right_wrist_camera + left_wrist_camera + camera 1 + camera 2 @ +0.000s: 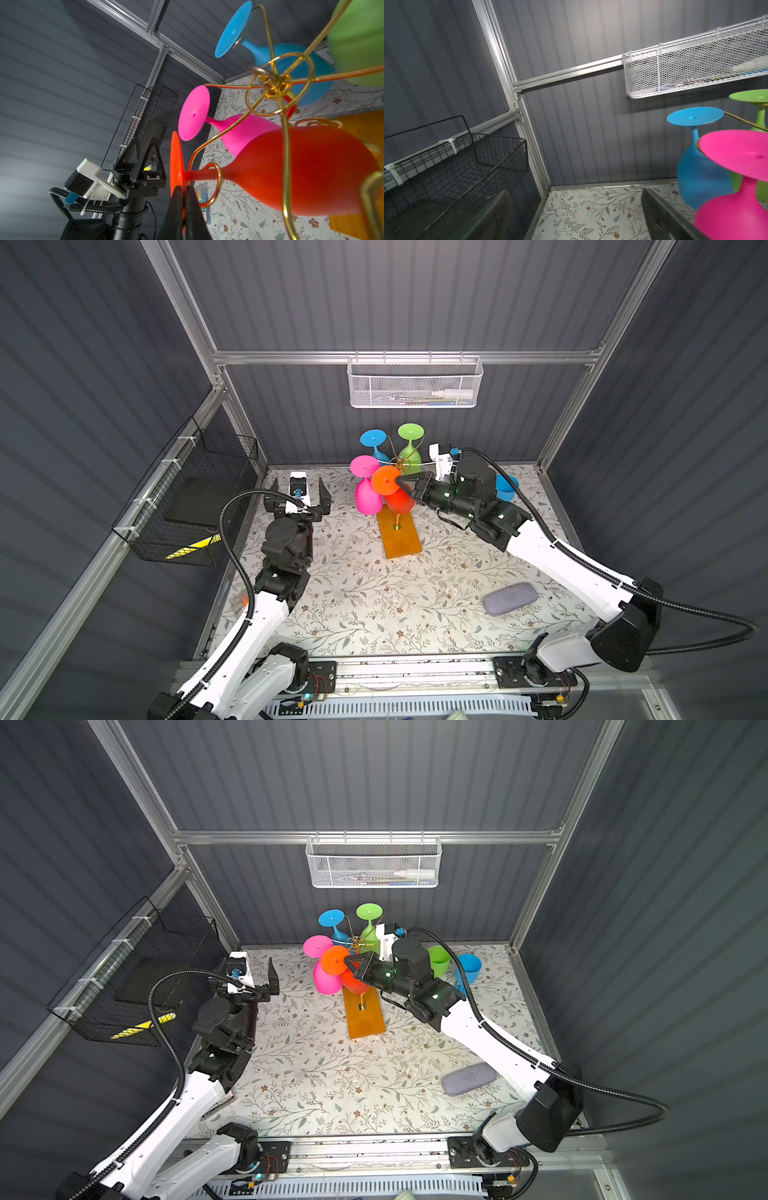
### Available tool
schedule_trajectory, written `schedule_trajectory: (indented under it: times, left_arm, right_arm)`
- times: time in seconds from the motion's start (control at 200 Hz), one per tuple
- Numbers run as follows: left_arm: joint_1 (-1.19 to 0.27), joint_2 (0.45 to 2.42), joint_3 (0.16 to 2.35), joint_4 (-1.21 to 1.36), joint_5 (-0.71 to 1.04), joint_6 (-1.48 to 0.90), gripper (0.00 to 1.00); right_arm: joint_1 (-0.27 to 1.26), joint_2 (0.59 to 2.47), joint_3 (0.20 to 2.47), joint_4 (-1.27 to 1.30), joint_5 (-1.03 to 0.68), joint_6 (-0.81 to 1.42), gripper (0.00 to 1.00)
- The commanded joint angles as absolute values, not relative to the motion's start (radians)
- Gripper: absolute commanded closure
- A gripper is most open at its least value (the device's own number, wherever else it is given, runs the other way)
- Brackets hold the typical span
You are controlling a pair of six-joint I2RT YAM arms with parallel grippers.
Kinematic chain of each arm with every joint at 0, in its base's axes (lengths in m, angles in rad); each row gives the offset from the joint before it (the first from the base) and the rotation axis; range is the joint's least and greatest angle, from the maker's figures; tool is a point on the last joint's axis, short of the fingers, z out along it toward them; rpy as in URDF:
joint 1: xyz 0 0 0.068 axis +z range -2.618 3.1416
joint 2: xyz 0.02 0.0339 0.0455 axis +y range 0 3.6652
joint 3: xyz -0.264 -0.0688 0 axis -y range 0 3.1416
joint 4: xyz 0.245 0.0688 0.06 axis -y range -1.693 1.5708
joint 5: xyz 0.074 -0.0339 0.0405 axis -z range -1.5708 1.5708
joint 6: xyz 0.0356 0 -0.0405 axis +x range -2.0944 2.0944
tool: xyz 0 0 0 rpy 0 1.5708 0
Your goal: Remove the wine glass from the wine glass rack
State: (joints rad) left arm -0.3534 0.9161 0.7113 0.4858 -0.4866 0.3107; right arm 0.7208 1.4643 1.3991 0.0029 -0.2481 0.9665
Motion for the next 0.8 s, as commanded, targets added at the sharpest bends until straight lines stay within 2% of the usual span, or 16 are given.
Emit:
schedule_trajectory:
  times: [0.0, 0.795]
  left_arm:
    - [-0.348, 0.899, 0.701, 0.488, -0.492, 0.302, 0.00]
    - [-0.348, 0.900, 0.702, 0.488, -0.489, 0.295, 0.01]
  right_arm:
    - [0.722, 1.495, 1.437, 0.068, -0.273, 0.980, 1.00]
    - [0.754, 1.523, 1.480, 0.062, -0.292, 0.988, 1.00]
